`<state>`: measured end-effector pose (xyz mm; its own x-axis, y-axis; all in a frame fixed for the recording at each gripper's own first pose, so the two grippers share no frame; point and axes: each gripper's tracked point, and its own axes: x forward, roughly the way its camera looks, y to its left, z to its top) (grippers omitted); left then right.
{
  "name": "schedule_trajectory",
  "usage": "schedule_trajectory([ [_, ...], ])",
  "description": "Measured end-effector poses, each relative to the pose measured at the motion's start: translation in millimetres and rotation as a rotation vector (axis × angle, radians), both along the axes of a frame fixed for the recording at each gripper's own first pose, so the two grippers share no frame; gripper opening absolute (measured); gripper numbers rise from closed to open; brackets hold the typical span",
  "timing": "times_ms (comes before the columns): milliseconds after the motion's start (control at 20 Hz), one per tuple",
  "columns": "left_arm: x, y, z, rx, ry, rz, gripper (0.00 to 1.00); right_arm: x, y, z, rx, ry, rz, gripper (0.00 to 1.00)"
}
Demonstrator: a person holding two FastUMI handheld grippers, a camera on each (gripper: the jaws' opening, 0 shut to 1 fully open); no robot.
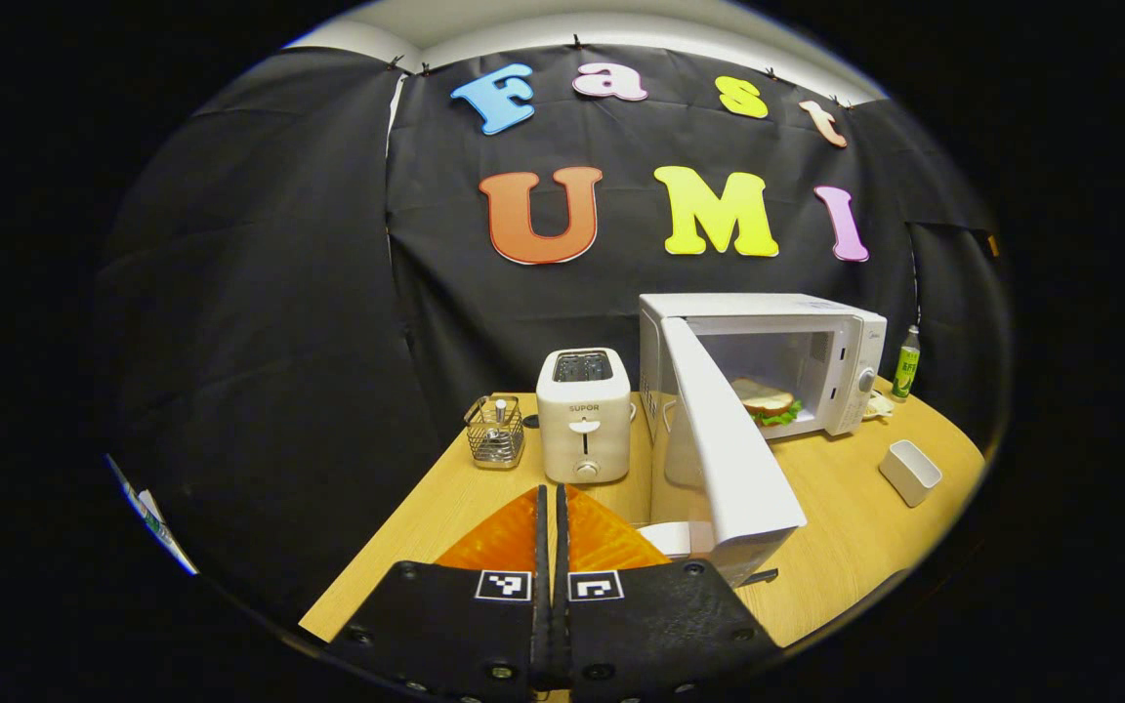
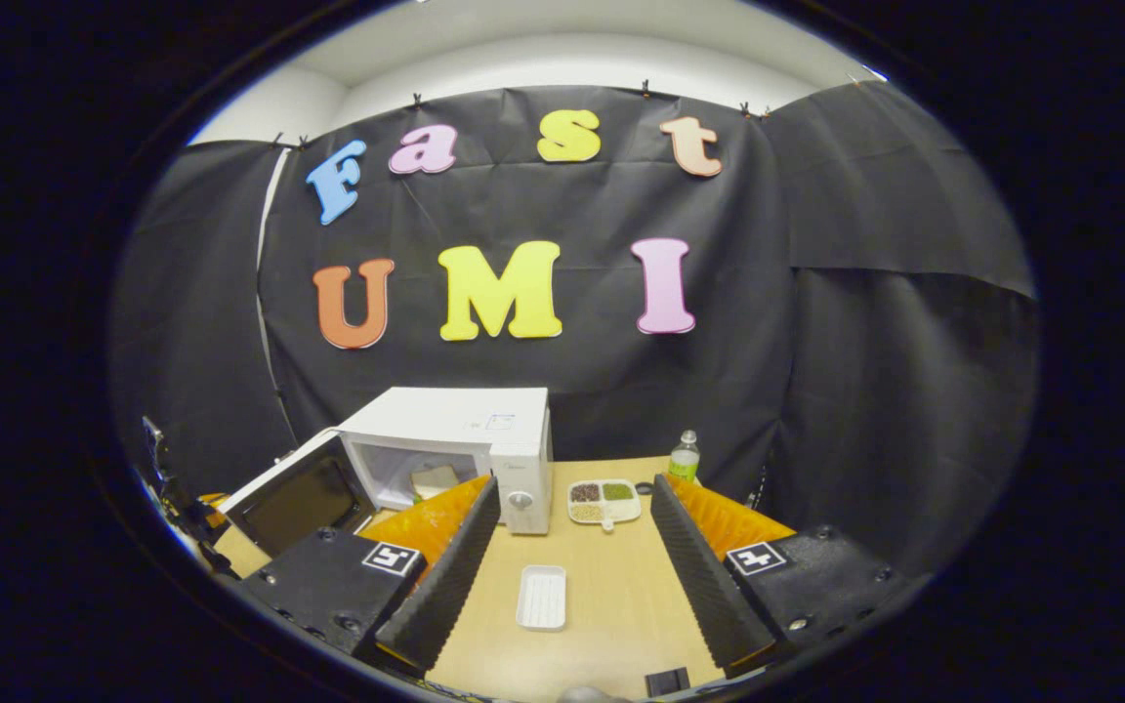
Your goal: Open the microwave oven with the left hand, put the food in, and close the microwave oven.
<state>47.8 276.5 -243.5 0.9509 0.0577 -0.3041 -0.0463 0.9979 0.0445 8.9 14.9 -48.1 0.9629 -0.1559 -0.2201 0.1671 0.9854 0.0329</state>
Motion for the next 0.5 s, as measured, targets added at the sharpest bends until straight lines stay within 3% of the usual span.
schedule_trajectory([
  [500, -9, -98, 16, -0.020, -0.041, -0.146, 0.00, 3, -24, 2, 0.002, -0.004, -0.018, 0.99],
])
